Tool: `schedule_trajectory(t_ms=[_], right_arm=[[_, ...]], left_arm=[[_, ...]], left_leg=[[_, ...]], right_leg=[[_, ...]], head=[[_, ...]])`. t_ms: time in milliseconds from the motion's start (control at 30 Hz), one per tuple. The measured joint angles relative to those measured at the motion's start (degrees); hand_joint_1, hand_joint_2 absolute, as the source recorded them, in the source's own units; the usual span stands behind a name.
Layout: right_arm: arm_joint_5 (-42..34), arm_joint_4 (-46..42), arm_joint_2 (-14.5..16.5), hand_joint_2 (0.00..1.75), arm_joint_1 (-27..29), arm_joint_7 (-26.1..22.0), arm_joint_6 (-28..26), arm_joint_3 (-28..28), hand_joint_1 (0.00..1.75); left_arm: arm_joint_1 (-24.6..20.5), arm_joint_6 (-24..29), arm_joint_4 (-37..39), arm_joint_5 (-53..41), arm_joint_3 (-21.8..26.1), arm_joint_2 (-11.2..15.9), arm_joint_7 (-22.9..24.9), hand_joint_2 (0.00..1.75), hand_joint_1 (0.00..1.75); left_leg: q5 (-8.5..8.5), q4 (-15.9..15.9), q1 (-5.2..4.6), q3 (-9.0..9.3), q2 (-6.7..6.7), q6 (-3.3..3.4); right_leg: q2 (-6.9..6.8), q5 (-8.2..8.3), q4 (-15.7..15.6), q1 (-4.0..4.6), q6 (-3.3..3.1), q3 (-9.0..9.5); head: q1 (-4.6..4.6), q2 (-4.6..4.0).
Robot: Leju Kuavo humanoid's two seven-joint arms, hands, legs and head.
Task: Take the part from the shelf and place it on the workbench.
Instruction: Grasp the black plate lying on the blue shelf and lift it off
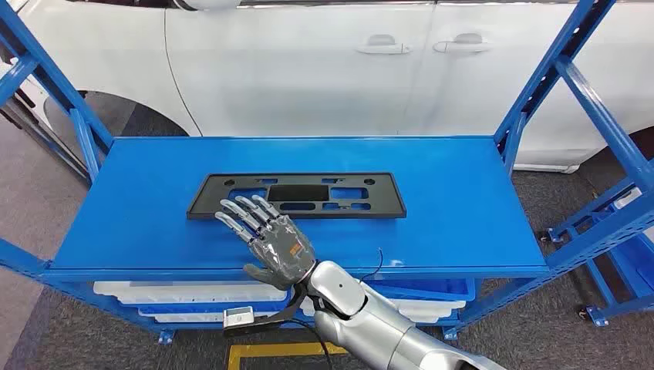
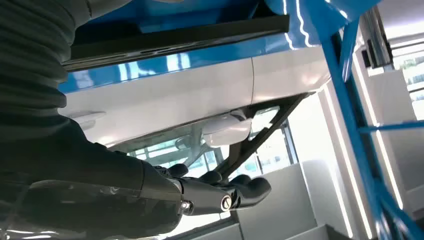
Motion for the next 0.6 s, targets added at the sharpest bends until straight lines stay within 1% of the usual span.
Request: schedule_trajectory(t_ms=[67, 100, 133, 167, 200, 233, 267, 300, 333, 367, 400, 433, 467, 500, 567, 600], right_arm=[[0.0, 0.4, 0.4, 1.75, -0.2, 0.0, 0.1, 0.3, 0.00], [-0.1, 0.9, 0.8, 1.75, -0.4, 0.0, 0.1, 0.6, 0.00], [-0.2, 1.4, 1.3, 1.75, -0.7, -0.1, 0.2, 0.8, 0.00], [-0.2, 2.0, 1.6, 1.75, -0.9, -0.1, 0.3, 1.0, 0.00], [-0.3, 2.6, 1.9, 1.75, -1.0, -0.1, 0.4, 1.3, 0.00], [-0.4, 3.2, 2.1, 1.75, -1.0, -0.1, 0.6, 1.5, 0.00], [-0.4, 3.8, 2.3, 1.75, -1.1, -0.1, 0.7, 1.7, 0.00], [-0.4, 4.4, 2.6, 1.75, -1.1, 0.0, 0.8, 1.9, 0.00], [-0.4, 5.1, 2.9, 1.75, -1.3, 0.1, 0.8, 2.0, 0.00], [-0.4, 5.6, 3.3, 1.75, -1.6, 0.3, 0.9, 2.0, 0.00], [-0.3, 6.3, 3.8, 1.75, -2.0, 0.7, 0.9, 2.1, 0.00], [0.0, 7.0, 4.2, 1.75, -2.4, 1.3, 0.9, 2.2, 0.00], [0.4, 7.8, 4.6, 1.75, -2.9, 1.9, 0.8, 2.2, 0.00], [0.8, 8.7, 5.0, 1.75, -3.3, 2.5, 0.8, 2.3, 0.00], [1.9, 10.6, 5.9, 1.75, -4.1, 3.8, 0.7, 2.3, 0.00], [2.5, 11.7, 6.3, 1.75, -4.5, 4.5, 0.7, 2.3, 0.00]], left_arm=[[0.0, 0.0, 0.0, 0.0, 0.1, 0.0, 0.0, 0.00, 0.00], [0.0, 0.0, 0.0, 0.0, 0.1, 0.0, 0.0, 0.00, 0.00], [-0.1, 0.0, 0.0, 0.0, 0.2, 0.0, 0.0, 0.00, 0.00], [-0.1, 0.0, 0.0, 0.0, 0.3, 0.0, 0.0, 0.00, 0.00], [-0.2, 0.1, 0.0, 0.0, 0.4, 0.0, 0.0, 0.00, 0.00], [-0.2, 0.1, 0.0, 0.0, 0.5, 0.0, 0.0, 0.00, 0.00], [-0.2, 0.1, 0.0, 0.0, 0.6, 0.0, 0.0, 0.00, 0.00], [-0.1, 0.1, 0.0, 0.0, 0.7, 0.0, 0.0, 0.00, 0.00], [-0.1, 0.1, 0.0, 0.0, 0.7, 0.0, 0.0, 0.00, 0.00], [0.0, 0.0, 0.0, -0.1, 0.8, 0.0, 0.0, 0.00, 0.00], [0.0, 0.0, 0.0, -0.2, 0.8, 0.0, 0.0, 0.00, 0.00], [-0.1, -0.1, 0.0, -0.4, 0.8, 0.0, -0.1, 0.00, 0.00], [-0.2, -0.1, 0.0, -0.5, 0.8, 0.0, -0.1, 0.00, 0.00], [-0.2, -0.2, 0.0, -0.7, 0.8, 0.0, -0.1, 0.00, 0.00], [-0.3, -0.3, 0.0, -1.0, 0.8, 0.1, -0.2, 0.00, 0.00], [-0.3, -0.4, 0.0, -1.2, 0.8, 0.2, -0.2, 0.00, 0.00]], left_leg=[[0.08, -0.2, 0.11, 0.13, 0.04, 0.47], [0.07, -0.3, 0.14, 0.21, 0.09, 0.87], [0.07, -0.4, 0.20, 0.28, 0.14, 1.20], [-0.01, -0.4, 0.16, 0.31, 0.17, 1.42], [-0.10, -0.4, 0.10, 0.32, 0.19, 1.58], [-0.18, -0.4, 0.02, 0.38, 0.17, 1.66], [-0.30, -0.4, -0.06, 0.50, 0.13, 1.71], [-0.44, -0.4, -0.16, 0.71, 0.09, 1.73], [-0.61, -0.4, -0.27, 1.01, 0.05, 1.69], [-0.80, -0.4, -0.37, 1.32, 0.03, 1.63], [-1.00, -0.3, -0.53, 1.53, 0.02, 1.49], [-1.14, -0.3, -0.61, 1.62, 0.01, 1.27], [-1.26, -0.3, -0.62, 1.63, 0.02, 1.00], [-1.31, -0.4, -0.60, 1.63, 0.04, 0.67], [-1.53, -0.5, -0.51, 1.83, 0.14, 0.01], [-2.05, 0.1, -0.49, 1.66, 0.18, -0.28]], right_leg=[[-0.06, -0.44, 0.5, -0.11, 0.34, -0.14], [-0.13, -1.29, 1.8, -0.20, 0.61, -0.71], [-0.21, -2.68, 4.4, -0.26, 0.84, -1.92], [-0.29, -4.44, 8.1, -0.28, 0.99, -3.77], [-0.30, -6.16, 12.3, -0.29, 1.08, -6.01], [-0.31, -7.18, 15.8, -0.28, 1.09, -8.05], [-0.31, -7.11, 17.5, -0.26, 1.00, -9.30], [-0.30, -5.82, 16.9, -0.21, 0.78, -9.39], [-0.30, -3.59, 14.0, -0.12, 0.43, -8.37], [-0.30, -1.05, 9.6, 0.04, -0.07, -6.60], [-0.32, 0.72, 5.6, 0.22, -0.55, -4.87], [-0.36, 1.79, 2.8, 0.40, -0.89, -3.66], [-0.37, 2.10, 1.3, 0.57, -1.11, -3.06], [-0.36, 1.88, 0.9, 0.68, -1.17, -2.95], [-0.27, 2.04, 0.3, 0.47, -1.35, -2.65], [-0.27, 2.14, -0.1, 0.29, -1.53, -2.33]], head=[[0.02, 0.00], [0.10, 0.00], [0.18, 0.00], [0.27, 0.00], [0.32, 0.00], [0.31, 0.00], [0.32, 0.00], [0.33, 0.00], [0.33, 0.00], [0.34, 0.00], [0.28, 0.00], [0.30, 0.00], [0.27, 0.00], [0.29, 0.00], [0.32, 0.00], [0.31, 0.00]])
